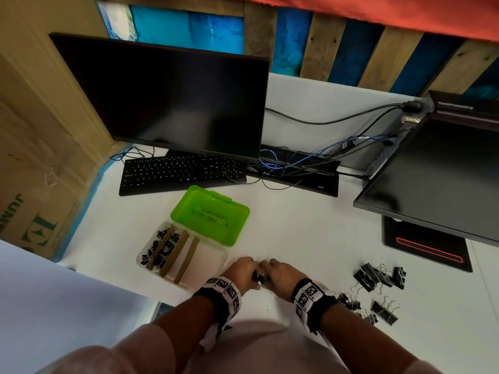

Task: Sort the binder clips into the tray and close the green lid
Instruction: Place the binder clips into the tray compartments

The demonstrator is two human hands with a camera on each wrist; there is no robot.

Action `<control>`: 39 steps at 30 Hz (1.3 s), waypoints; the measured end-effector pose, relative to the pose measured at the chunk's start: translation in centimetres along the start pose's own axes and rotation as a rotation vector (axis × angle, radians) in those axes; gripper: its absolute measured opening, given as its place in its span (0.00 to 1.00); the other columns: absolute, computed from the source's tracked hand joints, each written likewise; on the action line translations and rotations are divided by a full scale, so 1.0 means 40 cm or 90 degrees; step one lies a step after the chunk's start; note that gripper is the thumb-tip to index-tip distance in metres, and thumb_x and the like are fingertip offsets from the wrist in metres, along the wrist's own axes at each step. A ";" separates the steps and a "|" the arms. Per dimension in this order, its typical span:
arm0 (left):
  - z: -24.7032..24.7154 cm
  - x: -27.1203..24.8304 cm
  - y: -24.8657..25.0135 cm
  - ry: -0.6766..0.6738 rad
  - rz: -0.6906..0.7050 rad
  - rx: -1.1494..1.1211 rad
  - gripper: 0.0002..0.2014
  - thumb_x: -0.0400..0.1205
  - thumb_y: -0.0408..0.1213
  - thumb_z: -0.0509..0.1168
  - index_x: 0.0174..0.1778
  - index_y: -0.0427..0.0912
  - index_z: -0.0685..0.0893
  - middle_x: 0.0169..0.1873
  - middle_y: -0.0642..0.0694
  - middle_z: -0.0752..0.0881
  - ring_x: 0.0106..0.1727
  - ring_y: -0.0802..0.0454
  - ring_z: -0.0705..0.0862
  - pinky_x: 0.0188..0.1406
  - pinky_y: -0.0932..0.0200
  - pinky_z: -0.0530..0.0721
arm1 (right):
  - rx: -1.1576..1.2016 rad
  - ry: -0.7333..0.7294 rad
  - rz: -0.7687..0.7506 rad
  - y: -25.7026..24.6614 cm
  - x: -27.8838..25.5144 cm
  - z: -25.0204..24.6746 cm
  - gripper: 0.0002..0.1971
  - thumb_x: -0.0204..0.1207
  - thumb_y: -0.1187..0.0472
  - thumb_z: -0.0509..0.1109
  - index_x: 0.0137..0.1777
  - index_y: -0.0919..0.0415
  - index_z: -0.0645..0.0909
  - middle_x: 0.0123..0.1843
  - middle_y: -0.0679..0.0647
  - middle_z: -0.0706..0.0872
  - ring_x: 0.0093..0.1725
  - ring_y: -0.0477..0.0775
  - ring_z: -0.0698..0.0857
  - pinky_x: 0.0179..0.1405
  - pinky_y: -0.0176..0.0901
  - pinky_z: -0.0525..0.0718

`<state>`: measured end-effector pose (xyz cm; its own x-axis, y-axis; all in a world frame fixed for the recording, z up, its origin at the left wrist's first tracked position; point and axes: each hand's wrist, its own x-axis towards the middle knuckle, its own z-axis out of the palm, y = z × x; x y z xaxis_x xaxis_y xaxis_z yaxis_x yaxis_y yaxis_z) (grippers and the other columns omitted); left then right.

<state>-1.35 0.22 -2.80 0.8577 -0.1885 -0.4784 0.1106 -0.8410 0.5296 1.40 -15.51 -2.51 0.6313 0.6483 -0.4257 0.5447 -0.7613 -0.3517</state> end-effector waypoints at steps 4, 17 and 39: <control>0.006 -0.007 -0.006 -0.006 -0.009 -0.003 0.15 0.71 0.28 0.74 0.53 0.38 0.86 0.53 0.39 0.83 0.54 0.44 0.84 0.47 0.65 0.74 | 0.037 0.003 0.022 -0.022 0.006 0.010 0.15 0.79 0.58 0.63 0.61 0.64 0.75 0.57 0.64 0.79 0.52 0.68 0.83 0.53 0.55 0.81; -0.045 -0.026 0.000 0.064 0.023 -0.135 0.07 0.74 0.22 0.68 0.45 0.31 0.88 0.40 0.35 0.88 0.43 0.40 0.90 0.38 0.64 0.83 | 0.183 0.085 0.108 0.013 0.004 -0.077 0.10 0.68 0.59 0.74 0.50 0.55 0.86 0.53 0.56 0.84 0.52 0.58 0.83 0.50 0.41 0.77; -0.307 -0.282 -0.415 0.345 -0.185 -0.212 0.08 0.76 0.31 0.68 0.48 0.42 0.90 0.51 0.43 0.89 0.52 0.50 0.86 0.50 0.74 0.74 | -0.018 0.003 -0.214 -0.496 0.453 -0.198 0.10 0.71 0.65 0.71 0.52 0.59 0.82 0.56 0.59 0.80 0.53 0.62 0.83 0.54 0.48 0.81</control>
<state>-6.69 22.53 2.37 0.8899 0.3733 -0.2622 0.4474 -0.6023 0.6611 6.41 11.43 3.34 0.4166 0.8629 -0.2863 0.7373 -0.5049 -0.4488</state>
